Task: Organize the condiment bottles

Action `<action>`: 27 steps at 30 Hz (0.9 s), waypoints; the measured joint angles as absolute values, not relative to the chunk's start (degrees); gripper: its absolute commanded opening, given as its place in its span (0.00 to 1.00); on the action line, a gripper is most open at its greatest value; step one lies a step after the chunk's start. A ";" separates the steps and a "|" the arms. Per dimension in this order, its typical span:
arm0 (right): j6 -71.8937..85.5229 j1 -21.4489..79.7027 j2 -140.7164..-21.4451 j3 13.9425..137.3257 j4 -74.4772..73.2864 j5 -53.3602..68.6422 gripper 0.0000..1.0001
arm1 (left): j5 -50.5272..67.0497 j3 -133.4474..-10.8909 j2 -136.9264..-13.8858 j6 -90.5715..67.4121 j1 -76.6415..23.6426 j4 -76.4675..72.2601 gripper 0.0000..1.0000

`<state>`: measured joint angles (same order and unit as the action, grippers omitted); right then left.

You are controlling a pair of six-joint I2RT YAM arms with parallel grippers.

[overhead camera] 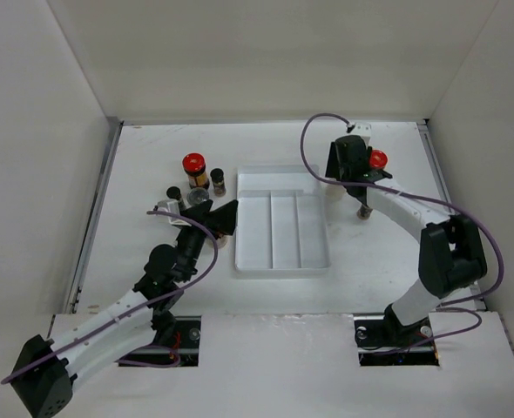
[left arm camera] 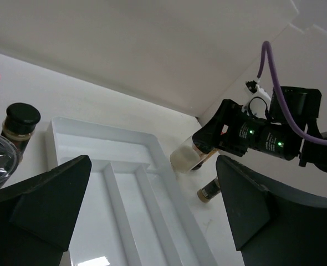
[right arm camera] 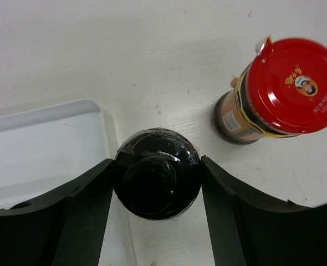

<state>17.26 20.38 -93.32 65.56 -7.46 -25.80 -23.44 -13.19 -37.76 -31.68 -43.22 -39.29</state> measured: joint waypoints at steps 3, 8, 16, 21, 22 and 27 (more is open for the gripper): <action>16.05 23.81 -92.05 68.49 -8.51 -27.46 0.45 | -23.68 -12.80 -36.12 -32.03 -42.00 -39.31 1.00; 15.84 32.25 -94.41 76.99 -8.36 -27.14 0.46 | -24.73 -11.62 -35.42 -32.73 -40.86 -39.22 1.00; 16.40 40.34 -108.64 91.24 -5.98 -22.83 0.47 | -26.41 -10.98 -35.75 -33.65 -40.16 -38.79 1.00; 16.78 40.45 -115.09 94.26 -6.07 -21.10 0.49 | -26.57 -10.96 -36.05 -33.91 -40.14 -38.79 1.00; 16.80 40.42 -115.96 94.54 -6.15 -20.95 0.49 | -26.57 -10.96 -36.07 -33.93 -40.14 -38.76 1.00; 16.95 40.18 -119.17 95.55 -6.42 -20.53 0.54 | -26.55 -10.96 -36.88 -34.13 -40.14 -38.76 1.00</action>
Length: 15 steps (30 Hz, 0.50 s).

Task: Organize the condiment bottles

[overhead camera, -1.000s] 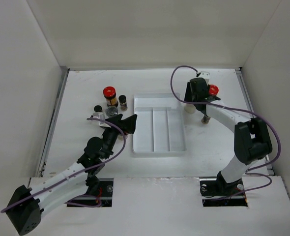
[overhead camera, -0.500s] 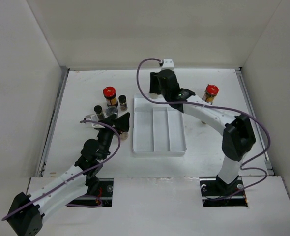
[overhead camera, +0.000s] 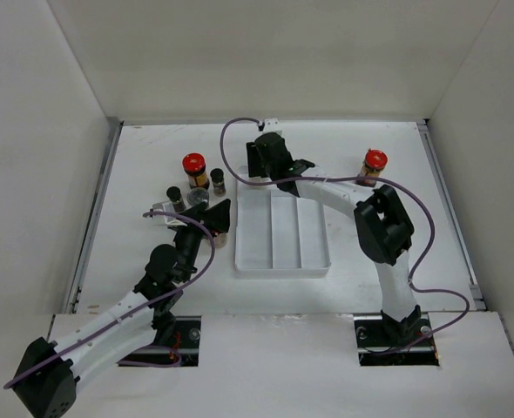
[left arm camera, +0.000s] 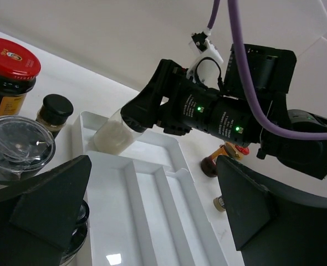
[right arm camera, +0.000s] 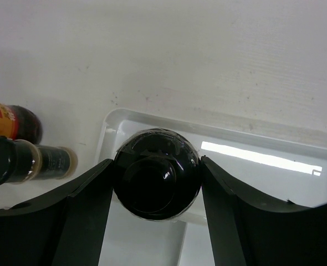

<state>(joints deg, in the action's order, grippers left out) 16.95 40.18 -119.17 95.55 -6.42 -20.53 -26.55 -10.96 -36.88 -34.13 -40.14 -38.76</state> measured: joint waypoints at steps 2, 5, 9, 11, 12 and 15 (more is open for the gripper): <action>17.30 40.21 -119.85 95.53 -6.52 -20.45 0.60 | -26.55 -10.96 -36.97 -34.15 -40.14 -38.76 1.00; 17.58 40.38 -120.29 95.53 -6.55 -20.47 0.74 | -26.55 -10.96 -37.19 -34.33 -40.14 -38.81 1.00; 18.02 40.80 -120.27 95.59 -4.89 -20.45 0.84 | -26.55 -10.96 -37.69 -34.39 -40.12 -38.76 1.00; 18.04 40.95 -120.11 95.59 -4.64 -20.45 0.87 | -26.52 -10.96 -37.67 -34.41 -39.86 -38.79 1.00; 18.02 40.95 -119.87 95.57 -4.67 -20.43 0.88 | -26.52 -10.96 -37.67 -34.44 -39.77 -38.79 1.00; 17.96 40.95 -116.33 92.99 -4.14 -20.32 0.85 | -26.52 -10.96 -37.65 -34.50 -39.77 -38.79 1.00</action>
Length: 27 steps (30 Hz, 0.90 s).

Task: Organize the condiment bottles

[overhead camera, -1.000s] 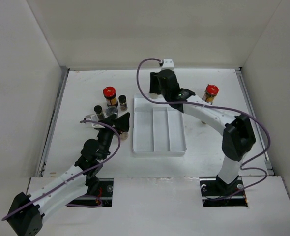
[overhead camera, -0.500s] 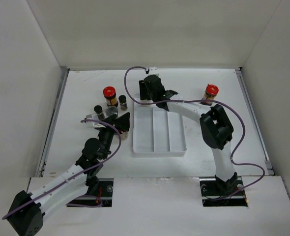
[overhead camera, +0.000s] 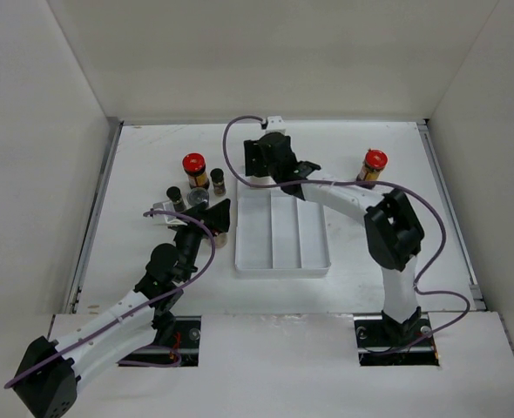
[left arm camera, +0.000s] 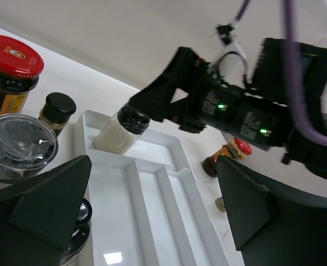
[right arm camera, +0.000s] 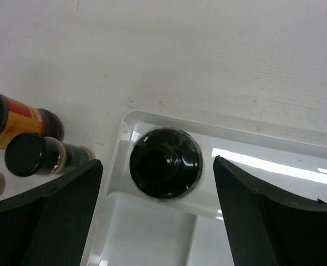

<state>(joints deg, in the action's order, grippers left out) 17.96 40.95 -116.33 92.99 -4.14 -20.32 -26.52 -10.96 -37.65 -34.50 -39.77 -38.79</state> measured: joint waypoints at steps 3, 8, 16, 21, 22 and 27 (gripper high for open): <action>17.98 40.25 -107.74 86.08 -2.50 -20.69 0.77 | -26.52 -10.96 -37.65 -34.54 -39.77 -38.79 1.00; 18.28 32.67 -90.48 72.75 1.30 -24.34 0.43 | -26.50 -10.96 -37.80 -34.94 -39.77 -38.79 1.00; 18.65 15.66 -82.32 59.22 2.35 -38.24 0.93 | -26.50 -10.96 -38.37 -35.31 -39.75 -38.79 1.00; 18.26 12.45 -87.96 59.18 1.63 -37.23 0.99 | -26.50 -10.96 -38.37 -35.40 -39.75 -38.79 1.00; 18.22 11.99 -89.06 59.27 1.54 -36.49 0.99 | -26.50 -10.96 -38.37 -35.40 -39.75 -38.79 1.00; 18.17 9.76 -93.73 61.36 0.45 -31.73 0.99 | -26.50 -10.96 -38.37 -35.40 -39.75 -38.79 1.00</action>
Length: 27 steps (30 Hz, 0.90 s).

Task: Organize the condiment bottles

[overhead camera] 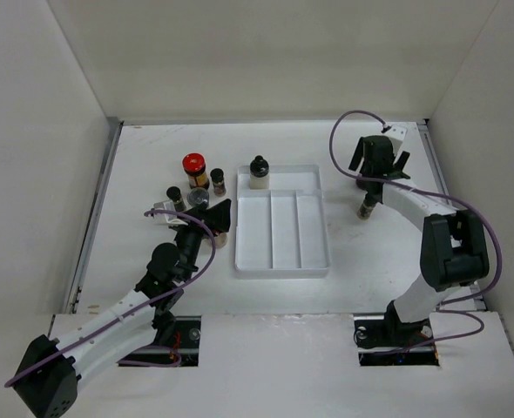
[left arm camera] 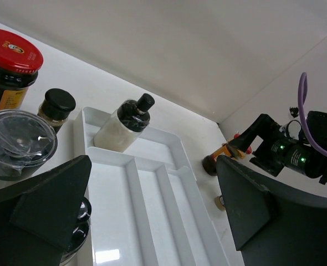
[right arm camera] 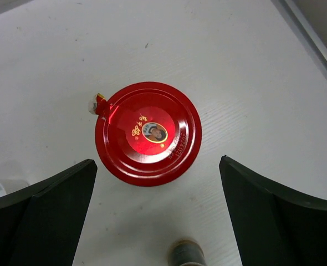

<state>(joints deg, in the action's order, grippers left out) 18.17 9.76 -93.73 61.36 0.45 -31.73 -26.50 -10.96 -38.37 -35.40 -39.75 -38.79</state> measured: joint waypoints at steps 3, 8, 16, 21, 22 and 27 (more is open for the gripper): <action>18.15 8.73 -95.02 62.74 0.49 -29.69 0.97 | -26.50 -10.96 -38.54 -35.42 -39.75 -38.79 1.00; 18.04 7.46 -98.04 65.84 1.58 -26.87 0.94 | -26.46 -10.96 -38.98 -35.44 -39.59 -38.79 1.00; 17.56 7.07 -101.03 66.65 1.80 -26.00 0.74 | -26.44 -10.96 -39.03 -35.46 -39.40 -38.79 1.00; 17.50 6.92 -101.01 66.65 1.89 -25.91 0.55 | -26.37 -10.96 -39.66 -35.66 -39.40 -38.76 1.00; 17.52 6.92 -100.97 66.63 1.89 -25.91 0.54 | -26.35 -10.96 -39.68 -35.70 -39.40 -38.76 1.00; 17.43 7.14 -99.57 65.76 1.87 -25.85 0.50 | -26.33 -10.96 -39.59 -35.83 -39.40 -38.79 1.00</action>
